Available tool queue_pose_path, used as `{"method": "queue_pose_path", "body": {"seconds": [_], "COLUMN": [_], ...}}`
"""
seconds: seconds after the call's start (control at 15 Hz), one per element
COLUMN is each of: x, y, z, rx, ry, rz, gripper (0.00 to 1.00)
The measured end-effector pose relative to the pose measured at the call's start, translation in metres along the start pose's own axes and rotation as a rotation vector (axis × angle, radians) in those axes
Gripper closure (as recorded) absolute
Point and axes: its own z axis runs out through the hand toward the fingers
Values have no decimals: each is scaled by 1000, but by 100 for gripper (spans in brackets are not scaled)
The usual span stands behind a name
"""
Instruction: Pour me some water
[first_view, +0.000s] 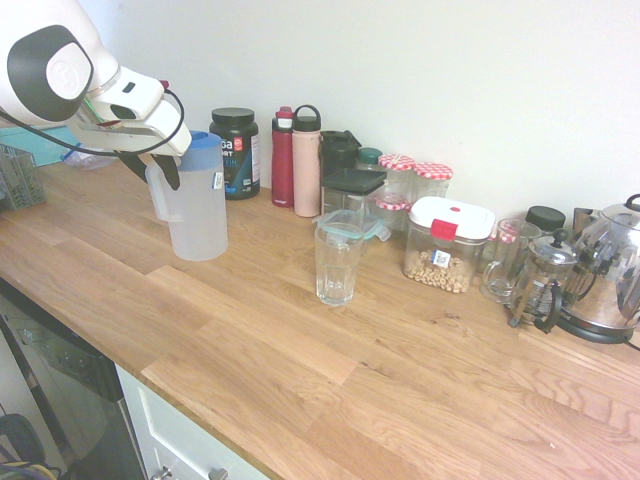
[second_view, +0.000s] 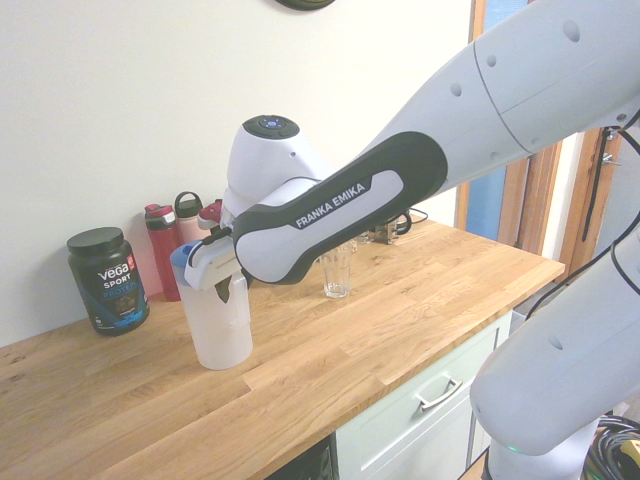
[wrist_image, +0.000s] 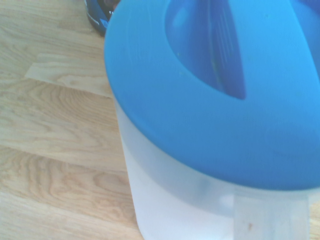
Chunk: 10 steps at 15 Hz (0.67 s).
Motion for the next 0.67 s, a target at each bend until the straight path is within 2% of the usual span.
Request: {"method": "queue_pose_path", "body": {"seconds": [0.67], "x": [2], "y": [-1], "z": [0], "rx": [-5], "ry": [7], "rz": [13], "gripper": [100]}}
